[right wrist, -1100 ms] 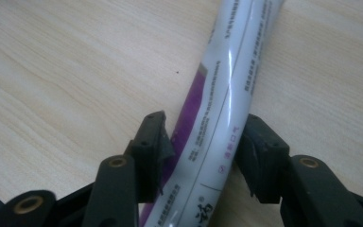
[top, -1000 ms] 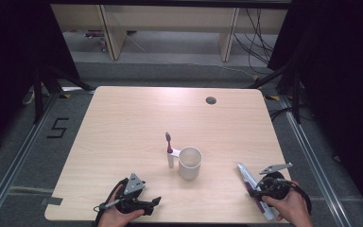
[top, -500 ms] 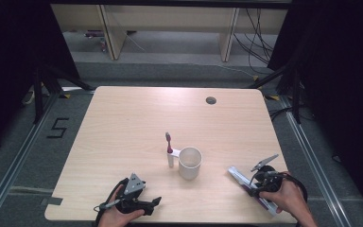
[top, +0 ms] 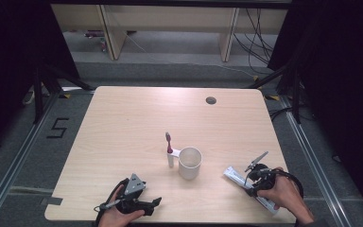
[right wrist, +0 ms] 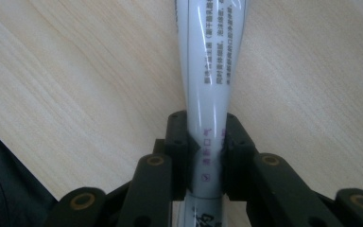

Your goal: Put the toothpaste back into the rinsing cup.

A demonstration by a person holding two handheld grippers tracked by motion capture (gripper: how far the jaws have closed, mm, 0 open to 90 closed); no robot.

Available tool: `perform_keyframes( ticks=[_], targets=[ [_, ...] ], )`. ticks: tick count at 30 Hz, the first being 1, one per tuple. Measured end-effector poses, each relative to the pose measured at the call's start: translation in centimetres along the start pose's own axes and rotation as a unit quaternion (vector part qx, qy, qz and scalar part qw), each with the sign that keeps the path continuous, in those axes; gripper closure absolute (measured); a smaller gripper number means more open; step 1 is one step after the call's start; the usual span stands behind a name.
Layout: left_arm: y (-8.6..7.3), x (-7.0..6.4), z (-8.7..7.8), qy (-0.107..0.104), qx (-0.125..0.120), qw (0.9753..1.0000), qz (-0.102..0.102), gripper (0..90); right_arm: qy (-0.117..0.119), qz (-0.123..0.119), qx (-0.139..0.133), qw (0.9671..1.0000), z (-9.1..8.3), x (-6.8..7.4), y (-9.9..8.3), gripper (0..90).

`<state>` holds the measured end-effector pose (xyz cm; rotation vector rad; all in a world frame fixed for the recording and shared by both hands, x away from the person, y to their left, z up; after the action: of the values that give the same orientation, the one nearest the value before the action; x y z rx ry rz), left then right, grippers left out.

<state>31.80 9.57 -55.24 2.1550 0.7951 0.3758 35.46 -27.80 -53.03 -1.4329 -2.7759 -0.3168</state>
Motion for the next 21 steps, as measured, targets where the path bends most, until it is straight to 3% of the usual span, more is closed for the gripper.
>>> perform_keyframes(
  ticks=[4, 6, 7, 9, 11, 15, 16, 18, 20, 21],
  targets=[
    [-0.02, -0.01, -0.04, -0.001, 0.0, 1.0, 0.0, 19.1, -0.007, -0.017, 0.014, 0.9997, 0.07, 0.05, 0.27, 76.3],
    [-0.05, -0.01, -0.04, 0.0, 0.003, 1.0, -0.001, 19.2, -0.01, -0.009, 0.023, 0.9997, 0.06, 0.25, 0.24, 76.4],
    [-0.07, -0.04, -0.03, 0.0, 0.003, 1.0, -0.001, 19.2, -0.013, -0.02, 0.022, 0.9995, 0.09, 0.11, 0.35, 76.4],
    [-0.08, -0.08, -0.02, 0.0, 0.004, 1.0, 0.0, 19.2, -0.018, -0.017, 0.031, 0.9992, 0.11, 0.24, 0.36, 76.5],
    [-0.06, -0.07, 0.01, -0.001, 0.004, 1.0, 0.001, 19.3, -0.032, -0.034, 0.04, 0.9981, 0.16, 0.0, 0.52, 76.5],
    [-0.05, -0.09, 0.02, -0.002, 0.002, 1.0, 0.002, 19.3, -0.042, -0.044, 0.057, 0.9965, 0.19, 0.15, 0.74, 76.6],
    [-0.04, -0.06, 0.0, 0.0, 0.004, 1.0, 0.001, 19.3, -0.044, -0.025, 0.063, 0.9967, 0.15, 0.58, 0.76, 76.6],
    [-0.06, -0.13, 0.0, -0.001, 0.004, 1.0, 0.001, 19.3, -0.046, -0.05, 0.068, 0.9954, 0.2, 0.24, 0.87, 76.6],
    [-0.08, -0.06, 0.03, 0.002, 0.004, 1.0, 0.005, 19.4, -0.051, -0.04, 0.077, 0.995, 0.16, 0.51, 0.86, 76.7],
    [-0.05, -0.1, 0.0, -0.002, 0.006, 1.0, 0.005, 19.3, -0.05, -0.056, 0.076, 0.9943, 0.22, 0.29, 0.95, 76.7]
  ],
)
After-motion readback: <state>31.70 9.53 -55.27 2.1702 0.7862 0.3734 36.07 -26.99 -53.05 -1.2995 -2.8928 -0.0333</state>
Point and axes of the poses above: each handheld gripper's, and its own axes: z roughly forward along the jaws, y roughly out of its top, x roughly to its left, the point moved 6 cm from there along z, roughly forward along the jaws, and after that the axes turned 9 degrees about z, right-handed, at the moved point
